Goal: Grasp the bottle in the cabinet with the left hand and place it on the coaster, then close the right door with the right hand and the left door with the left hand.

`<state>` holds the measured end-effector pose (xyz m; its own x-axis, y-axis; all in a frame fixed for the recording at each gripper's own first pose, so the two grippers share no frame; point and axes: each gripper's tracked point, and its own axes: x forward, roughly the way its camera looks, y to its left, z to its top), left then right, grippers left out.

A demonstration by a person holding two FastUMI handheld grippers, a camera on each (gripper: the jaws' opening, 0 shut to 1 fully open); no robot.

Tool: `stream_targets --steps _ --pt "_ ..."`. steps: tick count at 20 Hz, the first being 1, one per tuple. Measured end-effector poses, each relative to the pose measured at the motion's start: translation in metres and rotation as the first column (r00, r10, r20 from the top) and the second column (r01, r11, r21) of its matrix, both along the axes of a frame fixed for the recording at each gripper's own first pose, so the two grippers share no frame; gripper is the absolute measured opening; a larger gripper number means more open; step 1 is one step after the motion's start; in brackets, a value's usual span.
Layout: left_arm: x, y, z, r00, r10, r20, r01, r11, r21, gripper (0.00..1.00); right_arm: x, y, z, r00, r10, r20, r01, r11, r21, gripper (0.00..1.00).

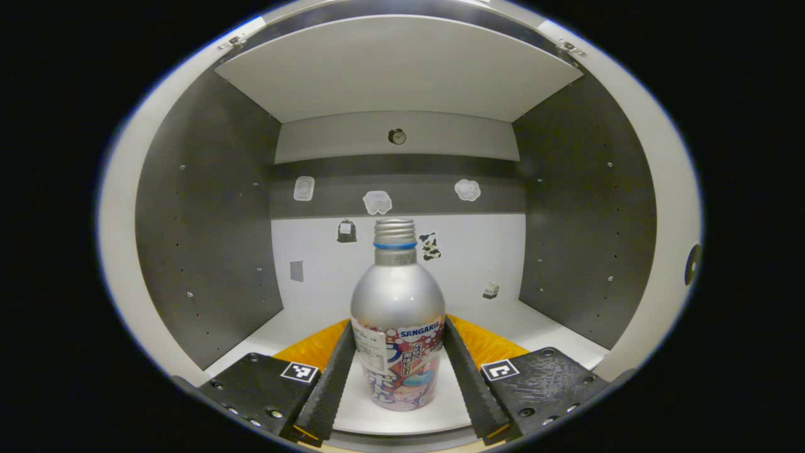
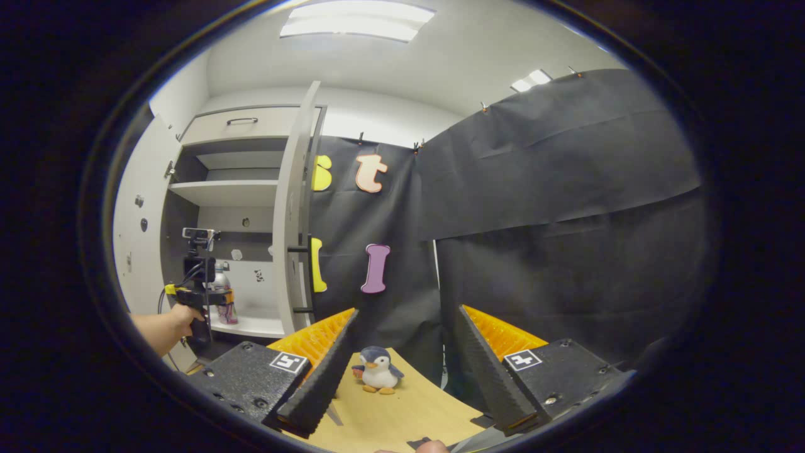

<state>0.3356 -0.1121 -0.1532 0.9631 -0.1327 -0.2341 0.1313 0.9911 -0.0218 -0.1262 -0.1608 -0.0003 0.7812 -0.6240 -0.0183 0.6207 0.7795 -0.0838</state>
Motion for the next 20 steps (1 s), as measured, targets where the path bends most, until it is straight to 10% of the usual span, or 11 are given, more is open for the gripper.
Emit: stream_targets --steps 20 --pt "-0.17 0.02 0.013 0.996 0.015 0.084 -0.016 1.0 0.009 0.77 0.046 0.023 -0.009 0.951 0.309 -0.019 -0.308 0.95 0.048 0.96"
